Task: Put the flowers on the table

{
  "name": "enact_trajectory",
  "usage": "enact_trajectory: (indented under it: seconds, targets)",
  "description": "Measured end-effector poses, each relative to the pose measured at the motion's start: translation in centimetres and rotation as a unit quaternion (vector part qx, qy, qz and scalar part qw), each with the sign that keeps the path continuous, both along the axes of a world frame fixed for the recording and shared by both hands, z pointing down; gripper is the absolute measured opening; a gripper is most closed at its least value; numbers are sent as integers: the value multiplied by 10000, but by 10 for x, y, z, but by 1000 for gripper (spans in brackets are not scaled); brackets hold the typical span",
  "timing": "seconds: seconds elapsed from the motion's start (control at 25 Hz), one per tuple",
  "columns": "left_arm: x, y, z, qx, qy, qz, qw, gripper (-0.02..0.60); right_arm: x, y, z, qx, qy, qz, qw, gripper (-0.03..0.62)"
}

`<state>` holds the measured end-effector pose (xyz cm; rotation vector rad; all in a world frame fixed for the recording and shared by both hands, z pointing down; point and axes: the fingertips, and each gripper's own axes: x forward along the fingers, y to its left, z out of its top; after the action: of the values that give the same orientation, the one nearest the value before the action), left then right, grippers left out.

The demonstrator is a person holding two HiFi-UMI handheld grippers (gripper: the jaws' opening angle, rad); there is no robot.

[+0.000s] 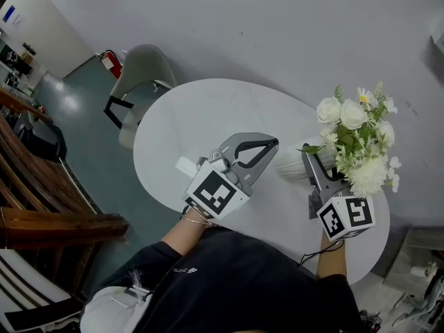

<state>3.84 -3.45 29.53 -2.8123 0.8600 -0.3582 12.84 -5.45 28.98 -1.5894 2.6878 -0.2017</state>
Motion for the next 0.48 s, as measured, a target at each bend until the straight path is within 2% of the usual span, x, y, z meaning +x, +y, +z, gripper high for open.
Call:
enact_trajectory:
  seconds: [0.48]
  targets:
    - [-1, -5, -5, 66, 64, 156, 9998, -2, -6, -1, -7, 86, -49, 93, 9999, 365]
